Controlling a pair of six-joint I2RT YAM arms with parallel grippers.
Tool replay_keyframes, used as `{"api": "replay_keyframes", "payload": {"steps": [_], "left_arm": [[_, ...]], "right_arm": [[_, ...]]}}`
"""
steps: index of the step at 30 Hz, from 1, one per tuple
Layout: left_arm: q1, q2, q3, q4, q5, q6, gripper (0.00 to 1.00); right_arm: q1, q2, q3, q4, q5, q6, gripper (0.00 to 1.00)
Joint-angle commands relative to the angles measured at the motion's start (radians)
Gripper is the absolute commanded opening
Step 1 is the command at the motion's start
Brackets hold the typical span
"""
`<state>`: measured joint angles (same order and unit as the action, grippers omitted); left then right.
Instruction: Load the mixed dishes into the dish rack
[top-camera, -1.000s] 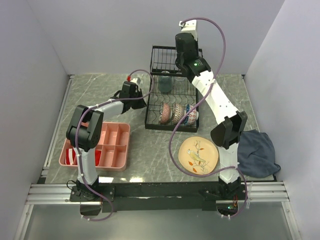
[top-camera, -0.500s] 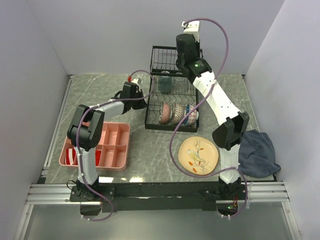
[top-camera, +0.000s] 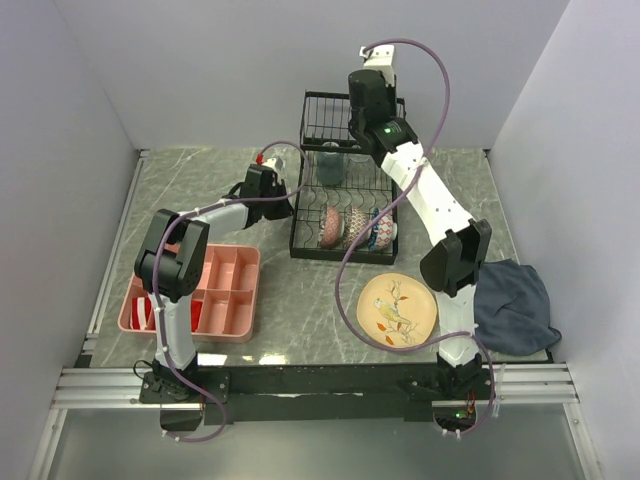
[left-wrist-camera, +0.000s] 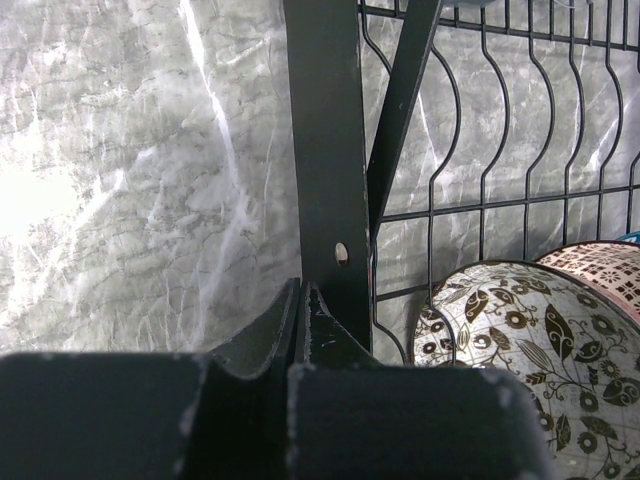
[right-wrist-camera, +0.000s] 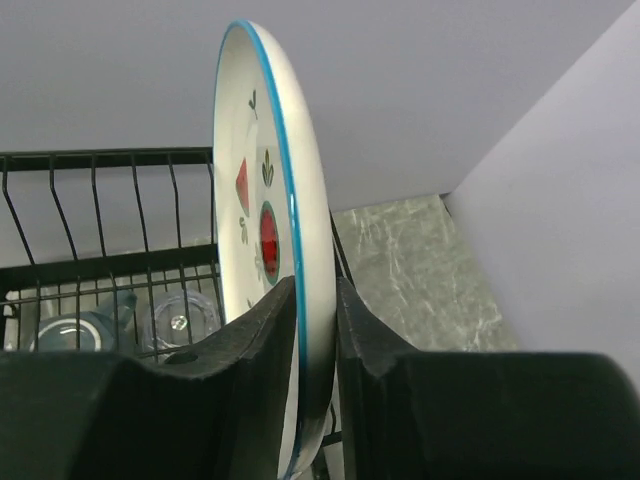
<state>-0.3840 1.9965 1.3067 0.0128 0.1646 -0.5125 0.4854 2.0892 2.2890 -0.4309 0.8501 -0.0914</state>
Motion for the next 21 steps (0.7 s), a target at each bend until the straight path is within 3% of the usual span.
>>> {"api": "replay_keyframes", "payload": {"steps": [1, 4, 5, 9, 14, 17, 20, 21], "left_arm": [[-0.036, -0.002, -0.009, 0.055, 0.087, -0.003, 0.01], [-0.044, -0.004, -0.020, 0.055, 0.085, -0.012, 0.01], [-0.046, -0.004, -0.023, 0.052, 0.082, -0.014, 0.01], [-0.050, -0.007, -0.040, 0.062, 0.102, -0.018, 0.01], [-0.061, -0.008, -0.027, 0.044, 0.076, 0.000, 0.01], [-0.061, -0.016, 0.005, 0.016, 0.052, 0.052, 0.01], [-0.067, -0.028, 0.017, 0.010, 0.050, 0.077, 0.01], [-0.070, -0.030, 0.017, 0.009, 0.053, 0.077, 0.01]], "right_arm": [[0.005, -0.061, -0.002, 0.007, 0.018, -0.008, 0.30], [0.019, -0.115, -0.014, -0.002, -0.014, -0.010, 0.54], [0.024, -0.132, -0.019, -0.012, -0.026, -0.010, 0.70], [0.067, -0.262, -0.089, -0.035, -0.095, -0.005, 1.00], [0.093, -0.420, -0.204, -0.106, -0.156, 0.006, 1.00], [0.079, -0.593, -0.394, -0.118, -0.199, -0.033, 1.00], [-0.011, -0.797, -0.621, -0.184, -0.418, -0.062, 1.00], [-0.048, -0.840, -0.708, -0.213, -0.565, -0.068, 1.00]]}}
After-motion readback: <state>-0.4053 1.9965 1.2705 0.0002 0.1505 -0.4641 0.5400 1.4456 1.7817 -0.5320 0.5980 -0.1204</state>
